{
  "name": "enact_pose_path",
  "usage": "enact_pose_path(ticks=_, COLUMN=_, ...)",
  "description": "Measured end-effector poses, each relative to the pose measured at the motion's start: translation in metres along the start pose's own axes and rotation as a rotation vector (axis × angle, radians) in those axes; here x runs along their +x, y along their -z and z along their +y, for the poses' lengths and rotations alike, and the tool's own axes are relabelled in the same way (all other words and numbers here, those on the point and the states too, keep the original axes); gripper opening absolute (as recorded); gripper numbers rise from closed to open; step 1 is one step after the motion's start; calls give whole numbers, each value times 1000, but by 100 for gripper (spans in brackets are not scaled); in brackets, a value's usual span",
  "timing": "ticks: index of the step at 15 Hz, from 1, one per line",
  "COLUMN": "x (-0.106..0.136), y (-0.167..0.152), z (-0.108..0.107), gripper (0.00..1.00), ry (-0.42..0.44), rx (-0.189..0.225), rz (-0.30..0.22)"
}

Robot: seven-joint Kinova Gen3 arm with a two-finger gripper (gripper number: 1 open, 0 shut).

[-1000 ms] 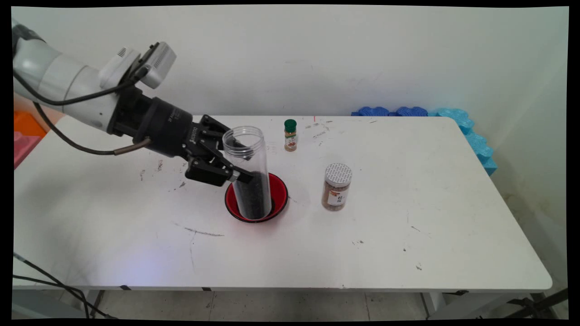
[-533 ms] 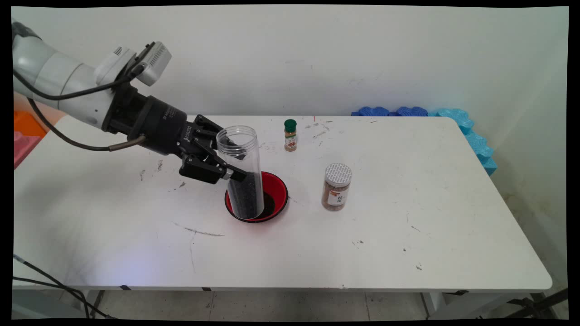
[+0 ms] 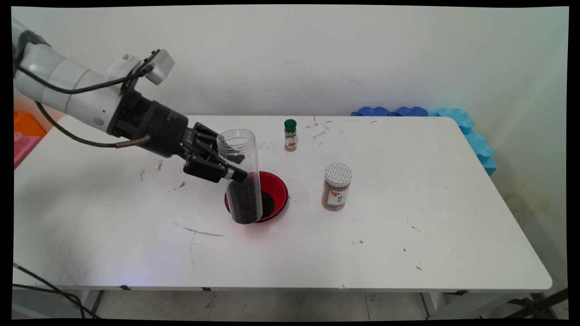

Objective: Pour the black seasoning powder in the red bowl

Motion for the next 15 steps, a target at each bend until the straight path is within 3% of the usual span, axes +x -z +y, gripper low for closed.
enact_pose_path(ticks=5, x=-5, y=-6, z=-9, gripper=0, ry=117, rx=-11, rz=8)
enact_pose_path(ticks=15, x=-18, y=-14, z=-20, gripper=0, ry=493, rx=-12, rz=33)
